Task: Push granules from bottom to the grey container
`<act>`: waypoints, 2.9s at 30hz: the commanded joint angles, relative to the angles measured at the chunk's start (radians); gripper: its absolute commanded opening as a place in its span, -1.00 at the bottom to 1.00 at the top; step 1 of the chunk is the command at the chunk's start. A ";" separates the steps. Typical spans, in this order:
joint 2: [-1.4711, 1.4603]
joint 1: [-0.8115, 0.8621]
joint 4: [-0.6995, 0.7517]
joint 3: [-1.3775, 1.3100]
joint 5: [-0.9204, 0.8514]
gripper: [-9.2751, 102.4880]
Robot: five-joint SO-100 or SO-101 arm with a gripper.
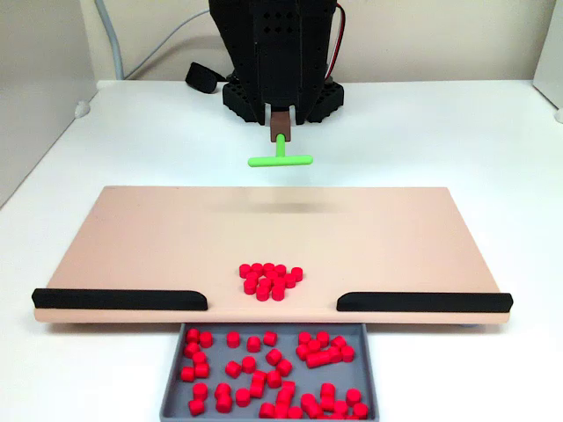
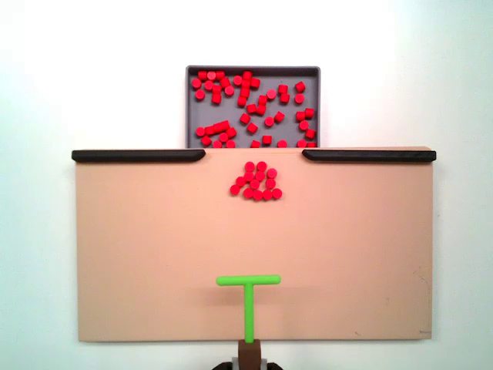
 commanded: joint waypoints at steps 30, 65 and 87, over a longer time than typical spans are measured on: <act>0.006 -0.008 -0.003 -0.023 -0.008 -0.84; -0.055 0.038 -0.003 -0.034 -0.074 -0.84; -0.222 0.067 -0.181 -0.037 -0.058 -0.84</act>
